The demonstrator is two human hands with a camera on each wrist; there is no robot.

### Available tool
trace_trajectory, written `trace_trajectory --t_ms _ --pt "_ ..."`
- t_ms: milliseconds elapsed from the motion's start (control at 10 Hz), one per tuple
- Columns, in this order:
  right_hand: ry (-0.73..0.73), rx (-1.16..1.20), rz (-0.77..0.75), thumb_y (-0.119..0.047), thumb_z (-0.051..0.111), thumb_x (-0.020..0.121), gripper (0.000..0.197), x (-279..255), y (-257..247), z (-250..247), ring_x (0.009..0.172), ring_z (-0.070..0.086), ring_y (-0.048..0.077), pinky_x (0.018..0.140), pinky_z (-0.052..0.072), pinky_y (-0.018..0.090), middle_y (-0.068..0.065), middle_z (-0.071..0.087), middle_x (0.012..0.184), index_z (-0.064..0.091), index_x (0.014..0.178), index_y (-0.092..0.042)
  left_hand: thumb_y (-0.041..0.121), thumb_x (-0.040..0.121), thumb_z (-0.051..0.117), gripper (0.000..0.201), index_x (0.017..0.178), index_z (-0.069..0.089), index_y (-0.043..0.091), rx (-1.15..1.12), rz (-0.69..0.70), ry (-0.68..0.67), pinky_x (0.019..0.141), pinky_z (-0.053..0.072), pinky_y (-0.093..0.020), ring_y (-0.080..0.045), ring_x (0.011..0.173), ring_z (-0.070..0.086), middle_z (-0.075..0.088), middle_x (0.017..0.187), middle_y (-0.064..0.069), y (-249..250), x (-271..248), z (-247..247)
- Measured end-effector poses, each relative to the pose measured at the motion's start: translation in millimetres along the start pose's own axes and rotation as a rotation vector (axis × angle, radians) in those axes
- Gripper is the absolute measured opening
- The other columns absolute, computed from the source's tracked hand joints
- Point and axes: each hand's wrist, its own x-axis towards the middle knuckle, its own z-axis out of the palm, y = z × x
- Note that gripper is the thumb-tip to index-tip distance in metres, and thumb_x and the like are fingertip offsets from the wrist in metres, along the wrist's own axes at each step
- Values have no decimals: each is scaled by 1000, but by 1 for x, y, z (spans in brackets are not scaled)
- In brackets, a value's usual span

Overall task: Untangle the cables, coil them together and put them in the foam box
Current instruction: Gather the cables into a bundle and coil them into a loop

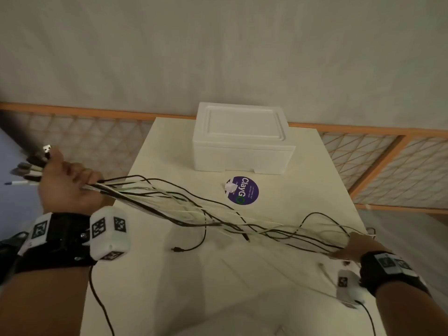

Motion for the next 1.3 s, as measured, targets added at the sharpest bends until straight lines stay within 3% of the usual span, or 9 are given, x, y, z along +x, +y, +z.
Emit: trace_trajectory --t_ms 200,300,400,500,700,900,1000,1200,1300 --pt "77 -25 -336 -52 70 77 77 -64 -93 -69 135 37 19 110 30 32 1 40 147 40 140 -19 41 92 57 49 50 39 23 23 -75 -183 41 27 -18 -7 36 21 27 43 9 -66 -16 17" --pt "257 324 -791 -64 71 67 94 -107 -171 -83 132 40 10 111 32 31 -9 39 147 32 145 -28 37 81 63 32 63 43 20 154 -150 -351 48 36 -20 -8 40 29 34 49 7 -105 -48 35" --pt "111 508 -1093 -47 80 66 104 -147 -242 -75 126 44 5 106 36 27 -9 43 143 22 149 -23 37 75 70 20 72 63 19 275 -166 -557 67 51 -27 -11 62 57 59 65 5 -124 -81 49" --pt "77 627 -1234 -17 74 75 62 -152 -280 -62 104 60 11 88 49 30 1 62 119 49 132 -14 30 82 71 26 103 66 17 769 63 -551 78 49 -19 -1 81 65 68 91 6 -122 -98 52" --pt "160 563 -1262 -19 52 91 30 -150 -273 -47 94 62 22 80 51 39 8 65 106 54 119 -8 4 74 77 16 81 70 17 680 76 -715 70 49 -16 1 75 67 72 73 10 -117 -89 32" --pt "231 330 -1072 -36 47 96 20 -151 -264 -50 79 60 27 64 45 33 3 59 82 49 95 -16 34 42 97 105 132 48 13 127 -199 -804 93 50 -40 -31 107 61 68 112 -14 -124 -68 15" --pt "325 121 -1038 -33 43 96 24 -155 -265 -46 83 61 29 61 39 31 9 63 91 51 107 -12 40 37 96 115 138 42 29 114 -199 -795 84 53 -45 -32 99 64 66 112 -12 -119 -63 18" --pt "376 -23 -980 -33 44 93 25 -158 -269 -47 81 60 28 61 38 31 6 60 86 54 105 -12 19 62 77 10 67 72 13 458 102 -712 74 47 -36 -21 79 60 62 86 4 -123 -78 25" --pt "179 167 -945 -26 53 87 13 -161 -273 -51 70 56 23 59 42 30 3 57 74 55 83 -13 15 77 65 18 64 57 5 558 203 -665 62 39 -33 -22 68 51 50 76 -7 -131 -83 25"
